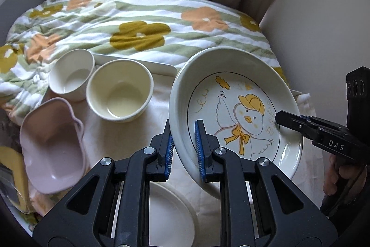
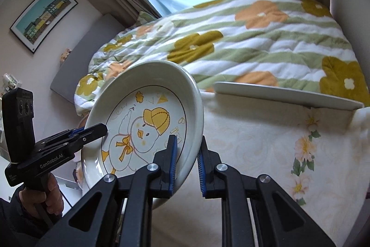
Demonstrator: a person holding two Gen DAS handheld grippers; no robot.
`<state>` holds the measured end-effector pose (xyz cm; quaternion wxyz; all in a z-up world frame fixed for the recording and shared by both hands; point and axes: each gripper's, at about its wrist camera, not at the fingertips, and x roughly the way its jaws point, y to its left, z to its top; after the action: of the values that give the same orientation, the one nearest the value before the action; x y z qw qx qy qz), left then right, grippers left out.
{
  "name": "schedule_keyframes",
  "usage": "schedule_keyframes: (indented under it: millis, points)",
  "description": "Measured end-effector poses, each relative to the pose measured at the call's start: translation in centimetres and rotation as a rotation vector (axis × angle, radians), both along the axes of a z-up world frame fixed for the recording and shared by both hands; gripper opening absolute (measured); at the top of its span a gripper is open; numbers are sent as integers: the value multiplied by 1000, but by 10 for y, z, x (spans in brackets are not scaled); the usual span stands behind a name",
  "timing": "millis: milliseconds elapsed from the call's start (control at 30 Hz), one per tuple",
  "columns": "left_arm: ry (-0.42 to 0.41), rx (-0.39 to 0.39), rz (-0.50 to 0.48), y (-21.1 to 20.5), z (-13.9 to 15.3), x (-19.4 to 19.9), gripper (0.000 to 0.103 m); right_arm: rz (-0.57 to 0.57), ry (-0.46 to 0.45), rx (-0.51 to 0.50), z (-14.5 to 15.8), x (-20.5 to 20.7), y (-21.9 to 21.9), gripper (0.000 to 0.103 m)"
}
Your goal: Organize plates and bowls
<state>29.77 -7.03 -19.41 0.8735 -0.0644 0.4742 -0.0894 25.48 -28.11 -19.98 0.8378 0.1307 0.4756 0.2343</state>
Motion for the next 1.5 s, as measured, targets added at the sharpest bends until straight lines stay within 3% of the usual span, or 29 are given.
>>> schedule_keyframes:
  millis: [133, 300, 667, 967, 1167, 1367, 1500]
  points:
    - [-12, 24, 19, 12, 17, -32, 15, 16, -26, 23, 19, -30, 11, 15]
    - [1, 25, 40, 33, 20, -72, 15, 47, -18, 25, 22, -62, 28, 15]
    - [89, -10, 42, 84, -26, -122, 15, 34, 58, 15, -12, -110, 75, 15]
    - [184, -40, -38, 124, -76, -118, 15, -61, 127, -12, -48, -129, 111, 15]
    - [197, -26, -111, 134, -97, -110, 16, -125, 130, -53, -60, -135, 128, 15]
    - [199, 19, -169, 133, -109, -105, 16, -191, 118, -48, -67, -145, 133, 15]
    - [168, 97, -212, 124, -108, -105, 16, -222, 109, -39, -66, -150, 133, 15]
